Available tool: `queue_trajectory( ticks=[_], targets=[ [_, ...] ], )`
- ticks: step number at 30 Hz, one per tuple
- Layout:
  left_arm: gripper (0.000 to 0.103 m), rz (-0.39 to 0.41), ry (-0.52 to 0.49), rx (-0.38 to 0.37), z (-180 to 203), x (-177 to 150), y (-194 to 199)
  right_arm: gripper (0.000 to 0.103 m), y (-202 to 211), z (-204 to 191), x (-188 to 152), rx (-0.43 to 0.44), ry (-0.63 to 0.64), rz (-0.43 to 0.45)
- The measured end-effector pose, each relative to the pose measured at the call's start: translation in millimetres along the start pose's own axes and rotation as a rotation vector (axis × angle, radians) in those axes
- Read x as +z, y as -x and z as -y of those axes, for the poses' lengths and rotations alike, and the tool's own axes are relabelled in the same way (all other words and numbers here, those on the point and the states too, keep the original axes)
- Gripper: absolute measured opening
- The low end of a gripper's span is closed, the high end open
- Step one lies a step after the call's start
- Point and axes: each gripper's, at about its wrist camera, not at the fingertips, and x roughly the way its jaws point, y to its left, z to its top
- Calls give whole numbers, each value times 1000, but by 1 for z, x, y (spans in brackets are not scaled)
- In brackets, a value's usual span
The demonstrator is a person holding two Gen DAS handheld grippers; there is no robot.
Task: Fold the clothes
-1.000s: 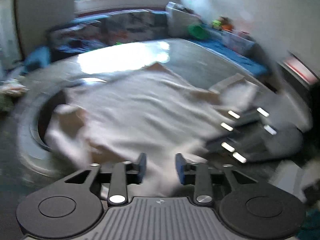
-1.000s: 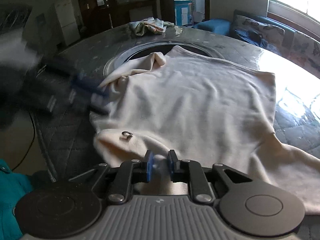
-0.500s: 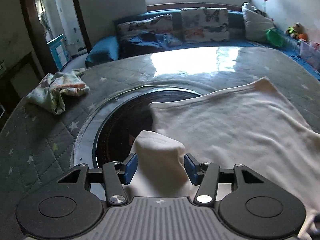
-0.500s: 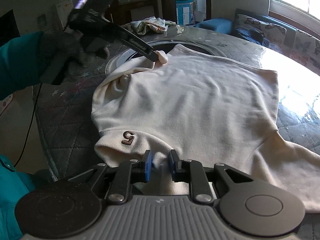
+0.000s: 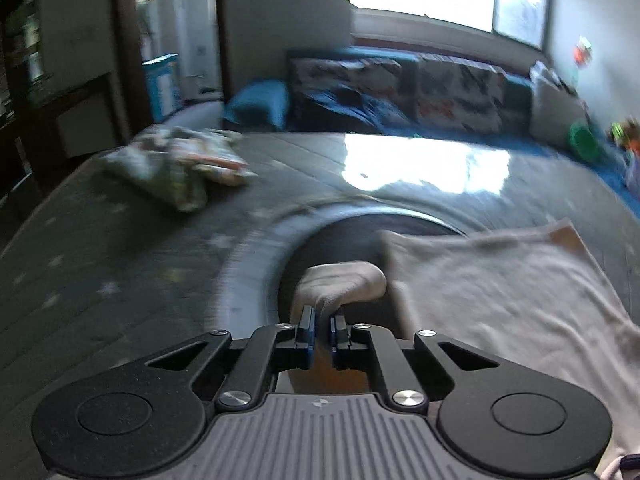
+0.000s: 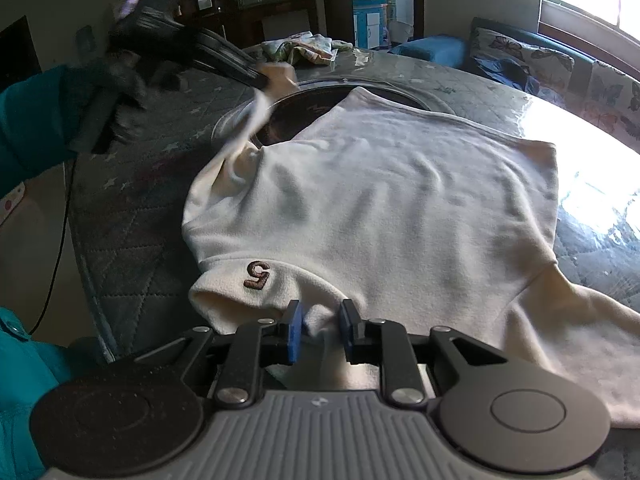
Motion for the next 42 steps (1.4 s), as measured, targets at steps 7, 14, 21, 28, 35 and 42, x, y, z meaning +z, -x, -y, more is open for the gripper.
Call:
queue_trajectory(
  ticks=[7,14,21,28,35,42],
  targets=[
    [8,53,107,54,-60,-37,54,22,-1,-4,0,-15,5,-2],
    [10,-60,118,131,-88,-75,40,25,-2,-6,1,-21,24,-11],
    [26,-74,124,247,-104,-78,36,28,-1,-9,2,-26,36,-26],
    [26,-23,95,154,-82,-63,51,35,8,-14,6,-17,61,-26],
    [26,-78,5,122,-55,-61,16,35,9,-14,14,-15,39,8],
    [28,-57,-19,206,-68,-61,-1,36,-5,-16,10,6,30,-3]
  ],
)
